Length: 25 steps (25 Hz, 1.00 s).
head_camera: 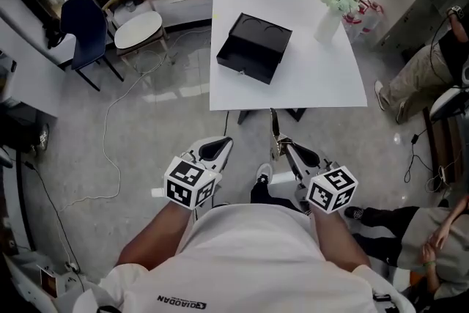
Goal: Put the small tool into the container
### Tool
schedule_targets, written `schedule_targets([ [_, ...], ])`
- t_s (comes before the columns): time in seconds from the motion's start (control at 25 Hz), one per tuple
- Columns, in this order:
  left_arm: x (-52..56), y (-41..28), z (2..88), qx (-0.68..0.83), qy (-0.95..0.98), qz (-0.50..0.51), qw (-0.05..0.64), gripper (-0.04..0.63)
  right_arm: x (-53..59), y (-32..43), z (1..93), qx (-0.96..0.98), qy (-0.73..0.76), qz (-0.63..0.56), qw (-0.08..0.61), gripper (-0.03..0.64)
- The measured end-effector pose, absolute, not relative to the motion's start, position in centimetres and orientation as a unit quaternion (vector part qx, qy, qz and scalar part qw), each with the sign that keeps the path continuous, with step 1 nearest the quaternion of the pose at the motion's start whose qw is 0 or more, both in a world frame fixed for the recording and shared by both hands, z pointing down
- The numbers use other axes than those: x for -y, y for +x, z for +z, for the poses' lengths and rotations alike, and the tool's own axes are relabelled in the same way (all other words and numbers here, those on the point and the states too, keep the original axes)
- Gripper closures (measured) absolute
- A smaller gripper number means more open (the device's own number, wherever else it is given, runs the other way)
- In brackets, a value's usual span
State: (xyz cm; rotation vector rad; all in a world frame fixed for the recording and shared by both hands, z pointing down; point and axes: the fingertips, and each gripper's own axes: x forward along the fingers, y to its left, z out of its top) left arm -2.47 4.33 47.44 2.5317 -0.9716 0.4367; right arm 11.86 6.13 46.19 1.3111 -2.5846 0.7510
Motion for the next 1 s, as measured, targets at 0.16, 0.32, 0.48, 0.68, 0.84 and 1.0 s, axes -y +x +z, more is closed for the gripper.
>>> schedule_targets([
  [0.16,-1.0,-0.6,47.1,0.360,0.899,0.155,0.196,0.586,-2.6,13.5,46.2,0.868,0.423,0.251,0.076,0.604],
  [0.32,1.7,1.3,47.2,0.375,0.891,0.158,0.200,0.586,0.3,14.9,46.7,0.875,0.401,0.259,0.075,0.604],
  [0.48,3.9,2.9,47.7,0.389,0.883,0.163,0.205,0.586,3.0,16.3,47.5,0.881,0.383,0.265,0.080,0.604],
  [0.68,6.2,3.9,48.1,0.410,0.872,0.170,0.208,0.586,5.6,17.3,47.9,0.890,0.360,0.267,0.083,0.604],
  [0.84,7.2,4.5,48.3,0.423,0.864,0.170,0.214,0.586,6.9,17.9,48.5,0.894,0.349,0.268,0.085,0.604],
  [1.0,7.1,4.8,48.3,0.426,0.860,0.177,0.218,0.586,7.3,18.2,48.9,0.893,0.344,0.276,0.084,0.604],
])
